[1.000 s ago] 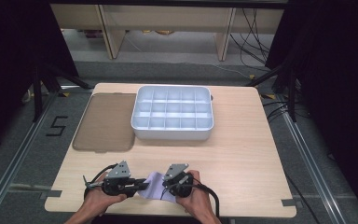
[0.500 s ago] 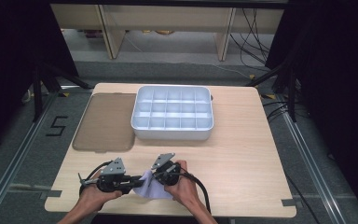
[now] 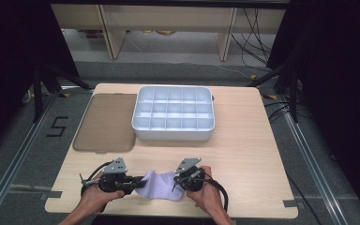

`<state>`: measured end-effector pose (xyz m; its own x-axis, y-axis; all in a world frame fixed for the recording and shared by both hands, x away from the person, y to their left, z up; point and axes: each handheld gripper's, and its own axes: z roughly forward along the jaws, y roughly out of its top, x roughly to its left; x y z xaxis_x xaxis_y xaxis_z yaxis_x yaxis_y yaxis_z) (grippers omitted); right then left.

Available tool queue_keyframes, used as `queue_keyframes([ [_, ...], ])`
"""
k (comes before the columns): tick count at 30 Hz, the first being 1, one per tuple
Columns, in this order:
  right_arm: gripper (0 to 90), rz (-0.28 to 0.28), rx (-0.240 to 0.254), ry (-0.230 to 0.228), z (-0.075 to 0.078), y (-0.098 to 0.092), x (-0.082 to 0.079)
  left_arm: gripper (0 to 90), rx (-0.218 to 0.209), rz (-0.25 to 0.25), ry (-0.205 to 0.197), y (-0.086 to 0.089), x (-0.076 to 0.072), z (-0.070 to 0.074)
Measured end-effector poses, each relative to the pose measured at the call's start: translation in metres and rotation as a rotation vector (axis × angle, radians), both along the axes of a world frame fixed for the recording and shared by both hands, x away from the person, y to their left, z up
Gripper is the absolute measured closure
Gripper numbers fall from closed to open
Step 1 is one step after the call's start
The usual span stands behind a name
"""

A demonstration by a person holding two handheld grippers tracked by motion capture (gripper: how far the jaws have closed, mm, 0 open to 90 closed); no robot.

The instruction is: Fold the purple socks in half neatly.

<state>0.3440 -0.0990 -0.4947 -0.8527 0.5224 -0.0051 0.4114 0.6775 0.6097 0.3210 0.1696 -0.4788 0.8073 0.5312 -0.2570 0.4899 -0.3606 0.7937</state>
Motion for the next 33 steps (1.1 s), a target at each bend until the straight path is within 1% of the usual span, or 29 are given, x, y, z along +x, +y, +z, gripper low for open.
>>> queue_keyframes([
  [1,90.0,-0.004,0.024,0.002,-0.002,0.001,0.002,79.4,-0.001,-0.007,-0.009,-0.003,0.001,0.001],
  [2,90.0,0.0,0.01,0.014,0.0,0.0,0.002,79.4,0.001,0.005,-0.011,-0.007,0.0,0.002],
  [3,90.0,0.007,0.005,0.009,-0.001,0.001,0.003,79.4,0.01,-0.012,-0.013,-0.01,0.001,0.003],
  [4,90.0,0.009,0.014,0.002,-0.002,0.001,0.003,79.3,0.007,-0.02,-0.011,-0.015,0.002,0.002],
  [5,90.0,0.01,0.009,0.004,-0.001,0.0,0.003,79.3,0.025,-0.01,-0.004,-0.019,0.002,0.002],
  [6,90.0,0.01,0.013,0.007,-0.001,0.0,0.003,79.3,0.044,-0.032,-0.012,-0.022,0.005,0.0],
  [7,90.0,-0.001,0.016,0.012,-0.001,0.0,0.002,79.3,0.039,-0.029,0.003,-0.027,0.005,-0.001],
  [9,90.0,-0.001,0.022,0.016,-0.001,0.0,0.003,79.3,0.057,-0.035,0.004,-0.032,0.009,-0.004],
  [10,90.0,-0.003,0.015,0.011,-0.001,-0.001,0.003,79.3,0.05,-0.036,0.013,-0.035,0.01,-0.005],
  [12,90.0,0.0,0.033,0.016,-0.003,-0.001,0.004,79.1,0.046,-0.024,0.03,-0.038,0.011,-0.006],
  [13,90.0,-0.001,0.033,0.013,-0.003,-0.001,0.003,79.2,0.059,-0.038,0.016,-0.039,0.012,-0.006],
  [14,90.0,-0.004,0.03,0.007,-0.003,-0.001,0.003,79.1,0.052,-0.026,0.026,-0.041,0.012,-0.007],
  [16,90.0,0.002,0.039,0.007,-0.003,-0.001,0.005,79.1,0.059,-0.032,0.02,-0.043,0.013,-0.007],
  [17,90.0,0.001,0.031,0.017,-0.002,-0.002,0.004,78.7,0.078,-0.03,0.014,-0.047,0.015,-0.008],
  [18,90.0,0.002,0.029,0.017,-0.002,-0.002,0.004,78.5,0.083,-0.036,0.013,-0.049,0.017,-0.01],
  [19,90.0,-0.007,0.04,0.013,-0.003,-0.001,0.004,78.3,0.09,-0.038,0.016,-0.05,0.019,-0.012],
  [21,90.0,0.01,0.04,0.018,-0.004,0.0,0.005,78.2,0.105,-0.034,0.023,-0.052,0.021,-0.016],
  [22,89.7,0.013,0.032,0.023,-0.002,-0.001,0.005,78.2,0.099,-0.034,0.032,-0.054,0.021,-0.017],
  [23,88.9,-0.009,0.045,0.018,-0.003,-0.001,0.003,78.2,0.104,-0.034,0.035,-0.055,0.021,-0.019],
  [24,88.8,-0.002,0.041,0.029,-0.001,-0.002,0.004,78.1,0.114,-0.048,0.019,-0.055,0.022,-0.019],
  [25,88.8,0.004,0.052,0.032,0.0,-0.003,0.004,77.9,0.118,-0.04,0.024,-0.055,0.021,-0.019],
  [26,89.0,0.008,0.068,0.018,0.002,-0.005,0.004,77.9,0.104,-0.036,0.032,-0.055,0.021,-0.02],
  [27,89.4,-0.014,0.069,0.016,0.006,-0.008,0.003,77.8,0.097,-0.035,0.039,-0.055,0.022,-0.02],
  [28,89.7,-0.002,0.061,0.005,0.009,-0.01,0.004,77.8,0.101,-0.041,0.03,-0.054,0.022,-0.02],
  [29,89.9,-0.003,0.051,0.008,0.01,-0.014,0.004,77.7,0.1,-0.043,0.028,-0.054,0.022,-0.02],
  [30,89.9,-0.025,0.049,0.001,0.008,-0.015,0.004,77.5,0.102,-0.044,0.026,-0.054,0.022,-0.02],
  [31,90.0,-0.024,0.032,0.019,0.008,-0.017,0.003,77.4,0.097,-0.025,0.043,-0.056,0.021,-0.02],
  [32,90.0,-0.036,0.022,0.03,0.005,-0.019,0.004,77.4,0.097,-0.025,0.043,-0.056,0.021,-0.02],
  [33,90.0,-0.036,0.006,0.043,0.001,-0.018,0.004,77.3,0.102,-0.044,0.029,-0.056,0.023,-0.02],
])
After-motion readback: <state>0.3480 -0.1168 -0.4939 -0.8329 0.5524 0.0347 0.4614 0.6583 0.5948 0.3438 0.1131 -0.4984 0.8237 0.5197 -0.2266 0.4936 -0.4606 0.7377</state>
